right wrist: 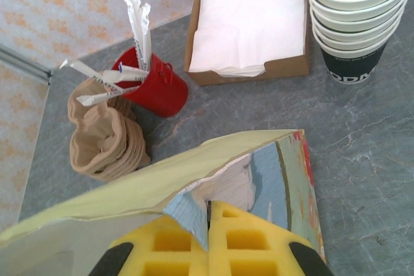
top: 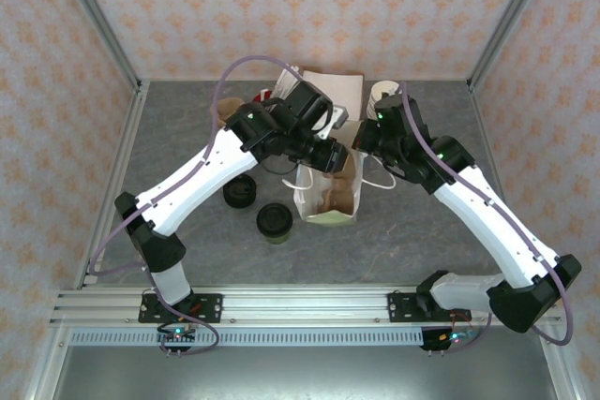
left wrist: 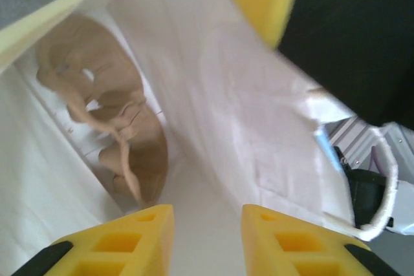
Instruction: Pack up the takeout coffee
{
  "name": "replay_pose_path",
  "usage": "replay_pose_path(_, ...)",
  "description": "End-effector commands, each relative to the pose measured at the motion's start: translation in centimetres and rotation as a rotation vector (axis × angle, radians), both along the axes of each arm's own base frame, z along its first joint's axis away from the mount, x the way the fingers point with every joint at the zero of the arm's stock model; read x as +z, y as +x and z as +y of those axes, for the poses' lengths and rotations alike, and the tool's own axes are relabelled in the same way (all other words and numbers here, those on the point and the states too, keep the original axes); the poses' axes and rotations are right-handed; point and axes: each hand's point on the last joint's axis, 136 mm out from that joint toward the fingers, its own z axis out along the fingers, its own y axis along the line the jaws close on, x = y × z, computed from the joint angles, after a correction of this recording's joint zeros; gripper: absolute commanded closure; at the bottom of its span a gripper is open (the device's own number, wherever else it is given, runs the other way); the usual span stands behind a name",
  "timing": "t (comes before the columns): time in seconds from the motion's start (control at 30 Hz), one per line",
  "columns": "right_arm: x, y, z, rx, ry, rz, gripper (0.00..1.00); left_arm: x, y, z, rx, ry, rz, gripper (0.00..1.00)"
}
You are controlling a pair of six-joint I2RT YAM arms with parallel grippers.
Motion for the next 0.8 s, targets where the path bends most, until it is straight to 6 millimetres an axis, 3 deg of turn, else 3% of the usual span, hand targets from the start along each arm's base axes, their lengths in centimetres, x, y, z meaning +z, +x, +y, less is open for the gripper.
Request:
replay_pose_path(0.0,1.7,0.1,-1.2,-0.090,0.039,-0.050,1.00,0.4,-0.4,0.7,0.020,-0.003,0.003,0.68)
replay_pose_path(0.27,0.9,-0.2,-1.1,-0.100,0.068,-0.022,1.00,-1.8,1.1,0.8,0.094,0.113,0.037,0.70)
replay_pose_path(0.6,0.7,-0.9,-1.0,-0.102,0.136,-0.033,1.00,-4.4,2.5,-0.6,0.102,0.148,0.042,0.69)
replay_pose_path(0.63,0.6,-0.8,-1.1,-0.102,0.134,-0.033,1.00,-6.0,2.8,-0.8,0.103,0.179,0.063,0.69)
replay_pose_path(0.77,0.7,-0.8,-1.0,-0.098,0.135,-0.039,1.00,-8.0,2.7,-0.8,0.097,0.219,0.082,0.69)
